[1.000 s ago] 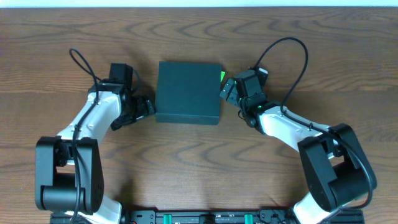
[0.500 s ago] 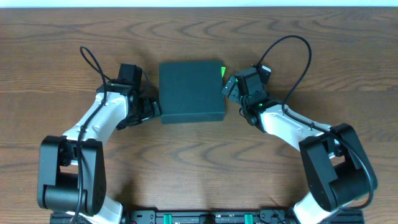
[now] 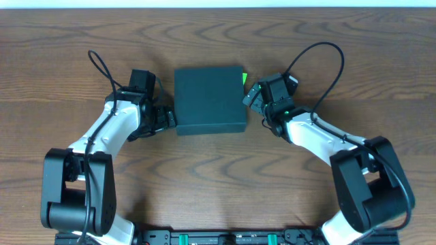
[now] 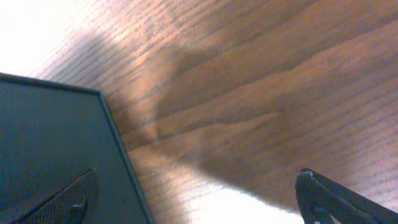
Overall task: Pack container
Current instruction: 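Push the box from both sides to square it on the table, then open both grippers and withdraw them away from the box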
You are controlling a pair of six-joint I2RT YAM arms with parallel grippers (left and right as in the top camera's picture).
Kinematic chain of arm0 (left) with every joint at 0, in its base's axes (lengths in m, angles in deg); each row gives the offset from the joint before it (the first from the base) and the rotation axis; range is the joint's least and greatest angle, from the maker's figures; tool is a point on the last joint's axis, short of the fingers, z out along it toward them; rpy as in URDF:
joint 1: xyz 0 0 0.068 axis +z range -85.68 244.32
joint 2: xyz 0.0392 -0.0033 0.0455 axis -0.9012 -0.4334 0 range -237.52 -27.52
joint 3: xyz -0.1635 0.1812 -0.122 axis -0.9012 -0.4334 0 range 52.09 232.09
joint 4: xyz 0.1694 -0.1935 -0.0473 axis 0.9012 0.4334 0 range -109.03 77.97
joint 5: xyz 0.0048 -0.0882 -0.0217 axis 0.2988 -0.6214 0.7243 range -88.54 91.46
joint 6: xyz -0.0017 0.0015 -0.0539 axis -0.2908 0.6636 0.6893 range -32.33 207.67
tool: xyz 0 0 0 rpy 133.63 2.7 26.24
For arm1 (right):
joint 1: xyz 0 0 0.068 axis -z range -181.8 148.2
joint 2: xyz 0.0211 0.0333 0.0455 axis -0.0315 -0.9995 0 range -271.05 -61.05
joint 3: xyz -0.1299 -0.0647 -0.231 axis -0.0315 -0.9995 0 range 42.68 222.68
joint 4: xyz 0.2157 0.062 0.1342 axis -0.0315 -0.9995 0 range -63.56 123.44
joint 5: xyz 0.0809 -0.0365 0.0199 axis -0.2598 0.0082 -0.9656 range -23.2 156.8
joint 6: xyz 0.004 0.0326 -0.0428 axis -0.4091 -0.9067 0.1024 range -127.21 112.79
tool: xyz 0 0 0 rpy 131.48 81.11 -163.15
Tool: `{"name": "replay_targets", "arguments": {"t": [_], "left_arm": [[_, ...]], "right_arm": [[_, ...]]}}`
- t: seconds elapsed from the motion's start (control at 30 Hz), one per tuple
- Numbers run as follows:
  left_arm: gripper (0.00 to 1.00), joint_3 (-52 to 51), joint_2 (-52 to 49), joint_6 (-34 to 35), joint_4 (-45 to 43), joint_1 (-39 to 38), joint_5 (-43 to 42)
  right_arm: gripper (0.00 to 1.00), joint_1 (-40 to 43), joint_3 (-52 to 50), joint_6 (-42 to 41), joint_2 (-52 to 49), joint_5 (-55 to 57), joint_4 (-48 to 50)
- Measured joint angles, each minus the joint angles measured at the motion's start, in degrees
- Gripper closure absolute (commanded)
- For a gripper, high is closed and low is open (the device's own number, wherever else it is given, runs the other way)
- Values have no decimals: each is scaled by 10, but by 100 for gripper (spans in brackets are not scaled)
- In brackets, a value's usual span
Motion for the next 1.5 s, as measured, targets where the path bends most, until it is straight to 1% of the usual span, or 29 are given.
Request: {"name": "replay_targets", "arguments": {"t": [0.2, 0.37, 0.53, 0.7, 0.93, 1.2, 1.5], "left_arm": [[5, 0, 0, 0, 0, 0, 0], [5, 0, 0, -5, -2, 2, 0], [5, 24, -1, -22, -4, 24, 2], [5, 86, -1, -49, -36, 60, 4], [5, 91, -13, -58, -108, 61, -3], [5, 108, -97, -57, -123, 58, -26], [5, 117, -106, -58, -166, 42, -35]], "right_arm": [[1, -2, -5, 2, 35, -27, -43], [1, -16, -8, 9, 94, -28, -126], [1, -20, -10, 16, 110, -26, -189], [1, -20, -11, 29, 110, -17, -192], [1, -20, -11, 39, 110, -10, -189], [1, -26, -11, 47, 110, -12, -186], [1, -56, -11, 62, 110, -7, -180]]}}
